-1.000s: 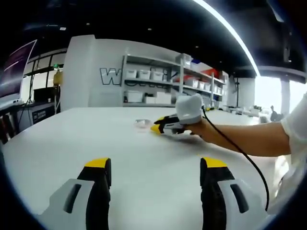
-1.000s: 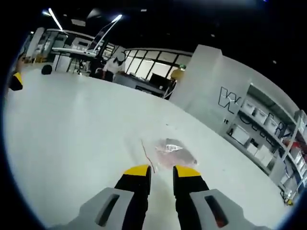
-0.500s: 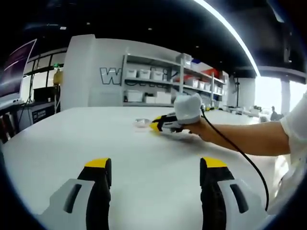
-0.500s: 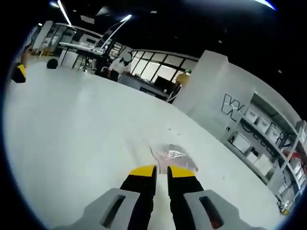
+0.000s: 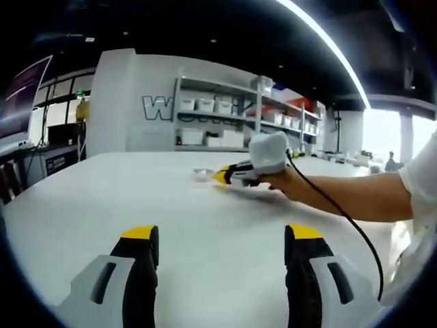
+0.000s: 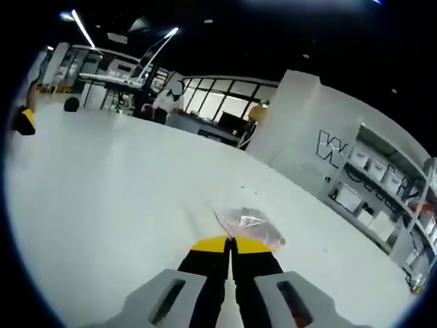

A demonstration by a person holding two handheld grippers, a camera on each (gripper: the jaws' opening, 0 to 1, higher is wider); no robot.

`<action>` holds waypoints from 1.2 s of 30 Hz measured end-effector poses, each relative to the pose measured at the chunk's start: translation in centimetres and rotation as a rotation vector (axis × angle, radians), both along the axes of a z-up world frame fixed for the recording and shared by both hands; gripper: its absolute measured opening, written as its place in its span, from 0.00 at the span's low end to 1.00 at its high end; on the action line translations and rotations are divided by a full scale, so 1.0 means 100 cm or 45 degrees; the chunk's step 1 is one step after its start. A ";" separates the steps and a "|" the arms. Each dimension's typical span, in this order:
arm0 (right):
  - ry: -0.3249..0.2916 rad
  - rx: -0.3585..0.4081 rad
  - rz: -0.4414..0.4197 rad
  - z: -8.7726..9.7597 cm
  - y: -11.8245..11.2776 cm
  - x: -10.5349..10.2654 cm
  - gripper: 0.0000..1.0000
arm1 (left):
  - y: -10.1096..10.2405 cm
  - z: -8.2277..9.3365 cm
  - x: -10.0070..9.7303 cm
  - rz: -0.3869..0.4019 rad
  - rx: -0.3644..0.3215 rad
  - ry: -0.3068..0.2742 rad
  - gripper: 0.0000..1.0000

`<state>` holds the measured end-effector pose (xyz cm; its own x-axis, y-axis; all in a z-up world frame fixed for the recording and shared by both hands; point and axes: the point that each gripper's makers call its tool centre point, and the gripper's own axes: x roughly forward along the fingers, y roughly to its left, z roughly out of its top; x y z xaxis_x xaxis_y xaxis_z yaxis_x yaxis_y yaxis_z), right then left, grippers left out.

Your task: Open the resealable bag by pulling the two sides of the seal apart until the entire bag opening is separated and visibly accessible.

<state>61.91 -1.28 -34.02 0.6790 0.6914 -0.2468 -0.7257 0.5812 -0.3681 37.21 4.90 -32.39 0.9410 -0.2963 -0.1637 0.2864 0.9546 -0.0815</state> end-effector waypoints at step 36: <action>0.330 0.525 -0.123 0.055 -0.011 0.040 0.00 | 0.004 -0.003 0.000 0.015 0.013 0.008 0.75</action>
<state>65.88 -2.35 -28.56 0.6970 0.7041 -0.1356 -0.6988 0.7094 0.0920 37.19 5.29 -32.65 0.9432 -0.2838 -0.1729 0.2750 0.9586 -0.0736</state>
